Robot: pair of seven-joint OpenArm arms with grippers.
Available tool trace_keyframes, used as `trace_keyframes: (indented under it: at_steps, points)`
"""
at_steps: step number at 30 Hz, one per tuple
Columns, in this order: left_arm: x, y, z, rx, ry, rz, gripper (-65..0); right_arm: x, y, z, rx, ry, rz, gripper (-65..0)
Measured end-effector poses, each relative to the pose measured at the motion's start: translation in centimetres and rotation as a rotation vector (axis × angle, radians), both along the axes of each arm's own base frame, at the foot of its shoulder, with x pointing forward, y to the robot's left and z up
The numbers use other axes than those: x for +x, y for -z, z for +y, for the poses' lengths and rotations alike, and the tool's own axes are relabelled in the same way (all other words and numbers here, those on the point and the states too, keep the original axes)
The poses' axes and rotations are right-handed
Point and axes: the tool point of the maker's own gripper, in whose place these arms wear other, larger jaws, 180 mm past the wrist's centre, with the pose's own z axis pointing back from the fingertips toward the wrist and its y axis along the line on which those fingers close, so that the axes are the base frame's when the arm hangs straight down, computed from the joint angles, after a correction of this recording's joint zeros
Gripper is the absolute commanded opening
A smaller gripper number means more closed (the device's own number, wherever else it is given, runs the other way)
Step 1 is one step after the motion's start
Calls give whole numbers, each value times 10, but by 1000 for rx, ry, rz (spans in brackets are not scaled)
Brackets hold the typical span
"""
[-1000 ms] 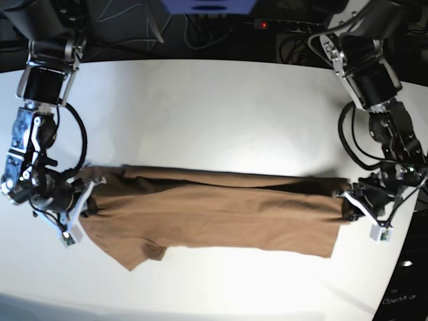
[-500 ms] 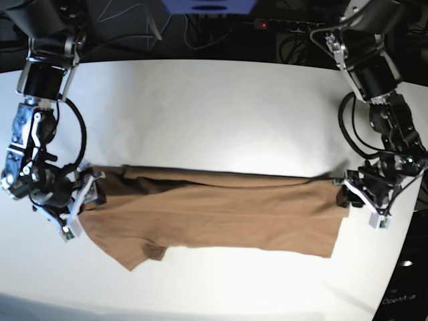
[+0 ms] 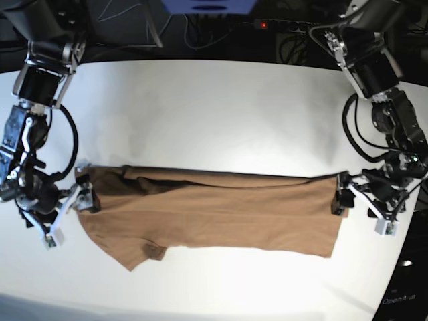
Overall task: Fold the T-shirt properly
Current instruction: 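Lower the folded edge and open both grippers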
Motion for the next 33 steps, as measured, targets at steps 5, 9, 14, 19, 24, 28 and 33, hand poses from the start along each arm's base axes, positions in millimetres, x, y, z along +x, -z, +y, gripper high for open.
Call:
trace_keyframes:
  at_steps: [5,9,14,19,24,28,33]
  points:
    - [22,-19,-1,-14,-1,-47,-99,27,-34,4,7,-11,-93,-144]
    - [27,-9,-4,-46,0,-15,-244,48,-30,17,13,-63,-45,-312]
    - [46,-11,-10,-98,5,-14,-306,79,-13,32,40,-110,5,-340]
    - [55,-21,-9,-97,5,-29,-247,92,9,36,55,-112,56,-338]
    - [66,-29,-13,-111,18,-57,-132,108,12,40,59,-120,31,-209]
    - [68,-9,-31,-102,79,-9,-132,115,19,49,71,-138,41,-91]
    - [71,-1,-39,-126,93,-4,-133,121,23,44,130,-106,33,-74]
